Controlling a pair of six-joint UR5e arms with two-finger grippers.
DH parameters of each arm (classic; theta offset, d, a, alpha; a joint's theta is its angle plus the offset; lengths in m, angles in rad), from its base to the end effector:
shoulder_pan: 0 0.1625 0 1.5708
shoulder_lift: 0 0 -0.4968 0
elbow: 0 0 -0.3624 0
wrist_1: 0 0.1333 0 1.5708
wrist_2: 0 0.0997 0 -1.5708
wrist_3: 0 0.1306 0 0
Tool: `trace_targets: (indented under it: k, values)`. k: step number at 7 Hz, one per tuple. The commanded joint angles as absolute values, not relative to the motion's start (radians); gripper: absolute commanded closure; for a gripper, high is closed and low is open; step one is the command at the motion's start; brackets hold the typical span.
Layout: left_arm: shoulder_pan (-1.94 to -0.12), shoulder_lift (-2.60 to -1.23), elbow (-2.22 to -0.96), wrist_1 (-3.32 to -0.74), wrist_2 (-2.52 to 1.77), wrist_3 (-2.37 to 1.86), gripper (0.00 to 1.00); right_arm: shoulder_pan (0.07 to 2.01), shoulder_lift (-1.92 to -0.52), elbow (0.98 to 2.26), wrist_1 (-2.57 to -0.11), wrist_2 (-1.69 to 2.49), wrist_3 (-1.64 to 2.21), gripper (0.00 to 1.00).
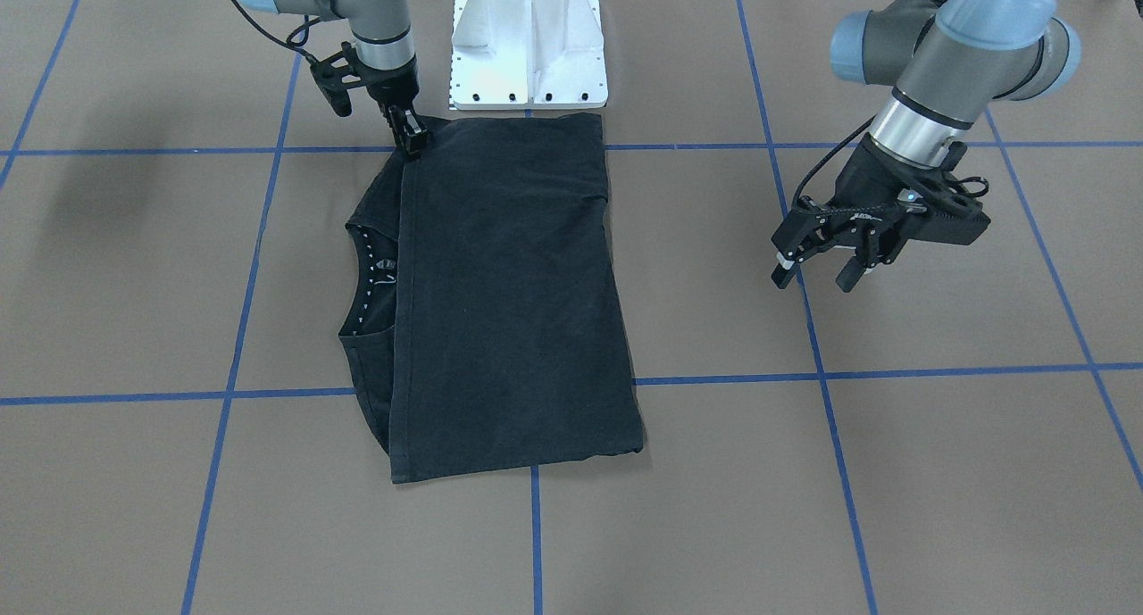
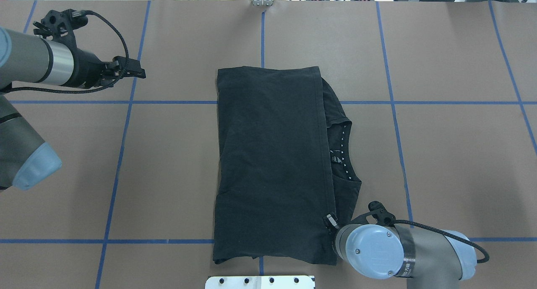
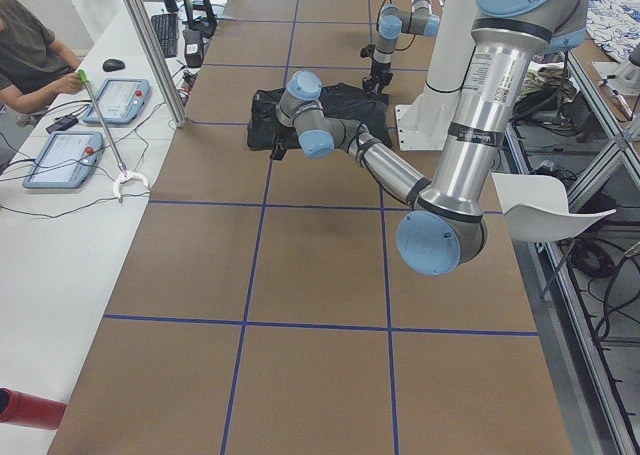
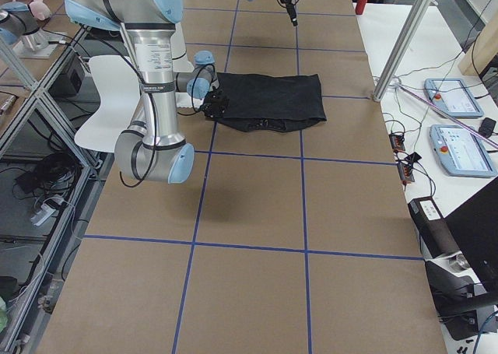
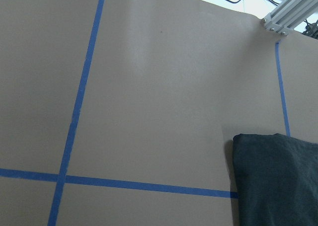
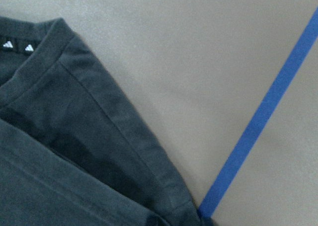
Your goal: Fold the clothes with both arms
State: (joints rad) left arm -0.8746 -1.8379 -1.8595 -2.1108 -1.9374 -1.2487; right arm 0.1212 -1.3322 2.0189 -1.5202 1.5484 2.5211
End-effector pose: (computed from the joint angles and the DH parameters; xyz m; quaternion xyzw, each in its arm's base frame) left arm 0.3139 -0.5105 0.4176 0.1599 0.5108 -0.1376 0.8334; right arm -0.5387 -0.2028 0.4451 -0.1356 -0.3340 0.4796 0.8000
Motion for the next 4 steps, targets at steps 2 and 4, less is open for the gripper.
trace_targets:
  k: [2,4]
  values:
    - [-0.877,-1.83,-1.874,-2.111,-1.937,-1.249,0.0,0.121,-1.33,2.028,-1.519,1.526,2.528,1.0]
    - [-0.873,-1.832,-1.873,-2.111,-1.937,-1.259,0.0,0.121,-1.333,2.029,-1.519,1.526,2.522,1.0]
